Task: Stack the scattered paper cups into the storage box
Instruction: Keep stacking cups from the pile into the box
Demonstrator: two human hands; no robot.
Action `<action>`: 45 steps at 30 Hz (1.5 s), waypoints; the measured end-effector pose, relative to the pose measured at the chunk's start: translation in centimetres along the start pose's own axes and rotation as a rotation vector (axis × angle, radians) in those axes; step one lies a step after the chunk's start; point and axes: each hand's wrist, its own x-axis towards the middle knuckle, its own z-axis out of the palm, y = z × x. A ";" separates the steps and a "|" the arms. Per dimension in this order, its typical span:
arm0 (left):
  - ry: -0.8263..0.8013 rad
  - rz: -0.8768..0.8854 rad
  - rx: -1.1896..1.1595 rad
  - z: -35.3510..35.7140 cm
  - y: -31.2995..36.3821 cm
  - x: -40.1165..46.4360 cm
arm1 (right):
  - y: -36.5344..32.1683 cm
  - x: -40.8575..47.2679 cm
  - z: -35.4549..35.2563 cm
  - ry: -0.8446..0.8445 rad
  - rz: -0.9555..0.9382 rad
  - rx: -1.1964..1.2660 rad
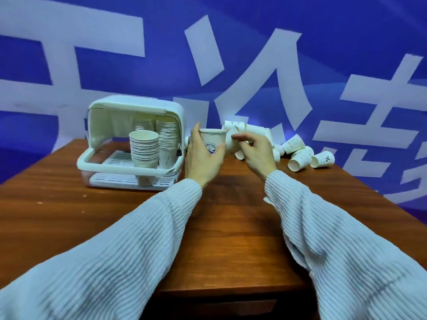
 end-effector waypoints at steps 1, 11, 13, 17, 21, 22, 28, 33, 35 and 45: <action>0.028 0.007 0.003 -1.5 0.0 0.2 | -1.4 -0.2 1.2 -0.010 -0.026 0.020; 0.427 -0.015 -0.027 -16.0 -3.3 2.6 | -12.8 1.2 12.9 -0.103 -0.348 0.023; 0.445 -0.023 -0.043 -17.5 -4.0 3.1 | -13.2 1.7 14.6 -0.157 -0.384 -0.032; 0.429 -0.047 -0.049 -19.1 -5.6 3.9 | -12.9 2.4 16.5 -0.303 -0.364 -0.124; 0.402 -0.047 -0.050 -19.7 -6.4 4.7 | -11.6 1.5 17.5 -0.460 -0.351 -0.239; 0.390 -0.044 -0.049 -19.8 -6.4 5.0 | -11.4 1.2 17.7 -0.470 -0.355 -0.249; 0.279 -0.012 -0.004 -19.5 -5.8 7.9 | -10.6 -0.1 17.3 -0.308 -0.368 -0.223; 0.113 0.035 0.020 -17.9 -5.6 9.1 | -9.3 -1.5 16.6 -0.165 -0.272 -0.161; 0.054 0.012 0.067 -17.2 -6.1 9.1 | -8.8 -2.0 16.4 -0.190 -0.239 -0.143; -0.252 -0.047 0.506 -16.6 -9.7 6.9 | -7.7 -2.5 17.0 -0.202 -0.121 -0.120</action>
